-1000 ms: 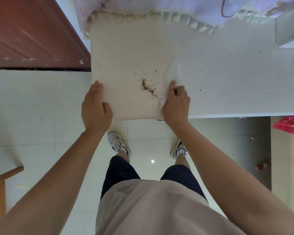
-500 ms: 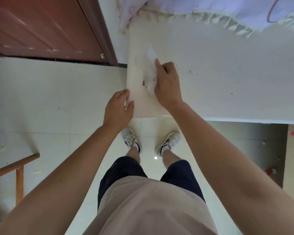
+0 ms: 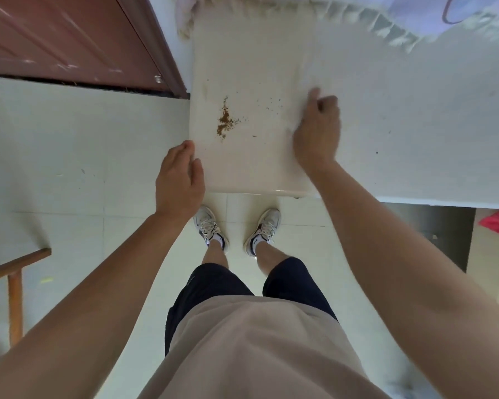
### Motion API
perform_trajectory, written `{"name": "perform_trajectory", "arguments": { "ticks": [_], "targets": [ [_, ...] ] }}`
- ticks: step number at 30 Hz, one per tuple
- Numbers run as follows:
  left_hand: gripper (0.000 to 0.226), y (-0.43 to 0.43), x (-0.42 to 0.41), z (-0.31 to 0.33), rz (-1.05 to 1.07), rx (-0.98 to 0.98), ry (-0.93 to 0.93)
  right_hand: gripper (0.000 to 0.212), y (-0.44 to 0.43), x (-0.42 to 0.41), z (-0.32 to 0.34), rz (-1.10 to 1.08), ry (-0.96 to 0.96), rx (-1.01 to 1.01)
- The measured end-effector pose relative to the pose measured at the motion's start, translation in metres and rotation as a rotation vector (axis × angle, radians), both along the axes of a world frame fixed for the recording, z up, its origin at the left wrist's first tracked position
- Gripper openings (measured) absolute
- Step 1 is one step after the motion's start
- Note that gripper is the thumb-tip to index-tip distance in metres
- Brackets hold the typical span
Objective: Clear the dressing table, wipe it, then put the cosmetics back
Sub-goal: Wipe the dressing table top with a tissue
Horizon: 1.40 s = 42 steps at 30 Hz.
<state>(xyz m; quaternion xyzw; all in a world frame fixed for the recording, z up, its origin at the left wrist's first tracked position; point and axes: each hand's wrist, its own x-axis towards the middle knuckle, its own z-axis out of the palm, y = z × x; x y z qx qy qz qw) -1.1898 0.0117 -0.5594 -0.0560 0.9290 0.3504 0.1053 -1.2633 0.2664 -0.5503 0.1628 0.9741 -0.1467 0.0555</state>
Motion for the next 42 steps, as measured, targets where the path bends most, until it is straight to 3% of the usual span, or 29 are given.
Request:
{"name": "perform_trajectory", "arguments": {
  "ticks": [4, 8, 13, 15, 18, 26, 34, 36, 38, 40, 42],
  "targets": [
    [0.044, 0.002, 0.002, -0.001, 0.013, -0.062, 0.021, 0.063, -0.064, -0.021, -0.003, 0.294, 0.004, 0.024],
    [0.042, 0.006, 0.001, 0.003, 0.016, -0.112, 0.043, 0.06, -0.068, -0.037, 0.005, 0.424, 0.004, -0.053],
    [0.041, 0.008, 0.005, -0.001, -0.012, -0.118, 0.088, 0.062, 0.014, -0.031, 0.012, 0.154, 0.248, -0.099],
    [0.042, 0.007, 0.006, -0.003, -0.018, -0.11, 0.085, 0.064, 0.051, -0.017, 0.009, 0.027, 0.137, 0.001],
    [0.043, 0.006, 0.006, -0.003, -0.033, -0.082, 0.073, 0.064, 0.064, 0.007, 0.001, 0.021, -0.012, 0.158],
    [0.054, -0.01, 0.01, -0.008, -0.042, 0.103, -0.024, 0.065, -0.072, 0.011, -0.007, 0.324, -0.017, 0.076],
    [0.039, -0.017, 0.002, -0.006, 0.007, 0.2, -0.016, 0.052, -0.179, -0.038, 0.004, 0.601, -0.005, 0.005],
    [0.044, -0.018, 0.001, -0.007, 0.007, 0.212, -0.016, 0.058, -0.175, -0.049, 0.014, 0.536, 0.069, -0.166],
    [0.047, -0.019, 0.001, -0.008, 0.003, 0.222, -0.002, 0.056, -0.151, -0.057, 0.023, 0.367, 0.262, -0.319],
    [0.048, -0.019, 0.002, -0.008, -0.007, 0.224, 0.003, 0.044, -0.112, -0.066, 0.026, 0.2, 0.451, -0.304],
    [0.049, -0.019, 0.001, -0.008, -0.007, 0.241, -0.019, 0.038, -0.063, -0.074, 0.025, 0.057, 0.493, -0.198]
  ]
}}
